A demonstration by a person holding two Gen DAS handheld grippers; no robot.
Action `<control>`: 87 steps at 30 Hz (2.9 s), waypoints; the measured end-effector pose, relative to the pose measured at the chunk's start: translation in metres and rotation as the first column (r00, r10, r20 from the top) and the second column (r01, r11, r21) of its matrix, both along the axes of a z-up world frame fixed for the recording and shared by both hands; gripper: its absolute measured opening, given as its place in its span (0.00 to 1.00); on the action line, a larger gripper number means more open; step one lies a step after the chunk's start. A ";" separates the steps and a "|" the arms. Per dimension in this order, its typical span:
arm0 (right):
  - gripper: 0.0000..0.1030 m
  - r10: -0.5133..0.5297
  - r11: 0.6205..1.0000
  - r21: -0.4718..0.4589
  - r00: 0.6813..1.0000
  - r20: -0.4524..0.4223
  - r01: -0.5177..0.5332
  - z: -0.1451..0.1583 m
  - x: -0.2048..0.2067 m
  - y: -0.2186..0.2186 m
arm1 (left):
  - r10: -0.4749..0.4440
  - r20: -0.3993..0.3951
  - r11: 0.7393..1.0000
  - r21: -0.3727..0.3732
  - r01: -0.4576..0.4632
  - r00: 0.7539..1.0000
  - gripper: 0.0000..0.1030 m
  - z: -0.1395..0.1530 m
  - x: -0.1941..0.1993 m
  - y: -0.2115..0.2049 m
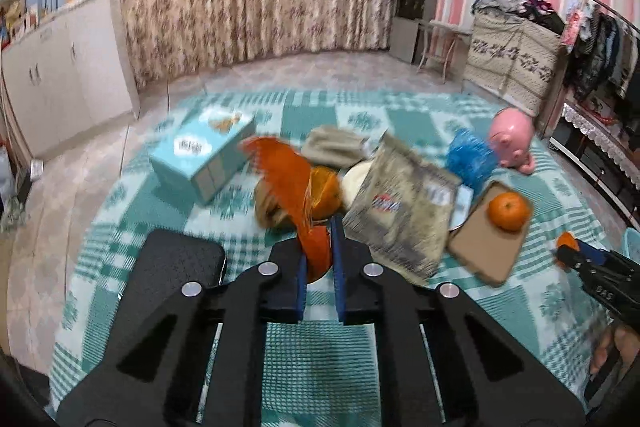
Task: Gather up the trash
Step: 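Grasp the orange lid with the right tool while the left tool grasps orange peel, then carry the orange peel and lid to the blue basket and release both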
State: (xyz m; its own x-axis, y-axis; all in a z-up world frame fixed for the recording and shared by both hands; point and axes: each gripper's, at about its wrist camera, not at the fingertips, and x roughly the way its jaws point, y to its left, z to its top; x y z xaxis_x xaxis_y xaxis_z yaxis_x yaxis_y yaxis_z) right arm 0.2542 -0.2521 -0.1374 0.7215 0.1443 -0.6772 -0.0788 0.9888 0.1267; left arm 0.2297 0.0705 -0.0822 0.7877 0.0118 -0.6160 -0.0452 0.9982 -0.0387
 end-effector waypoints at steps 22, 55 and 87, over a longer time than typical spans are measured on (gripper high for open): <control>0.39 -0.305 0.951 0.006 0.939 0.158 0.308 0.067 -0.120 -0.130 | -0.375 0.137 0.926 0.013 0.377 0.917 0.08 0.050 -0.035 -0.184; 0.39 -0.657 0.753 0.050 0.745 0.111 0.656 0.044 -0.222 -0.325 | -0.815 0.042 0.580 0.041 0.814 0.578 0.09 0.003 -0.085 -0.500; 0.39 -0.623 0.781 0.019 0.777 0.092 0.624 0.040 -0.165 -0.294 | -0.618 0.158 0.783 0.028 0.622 0.770 0.95 0.042 -0.044 -0.421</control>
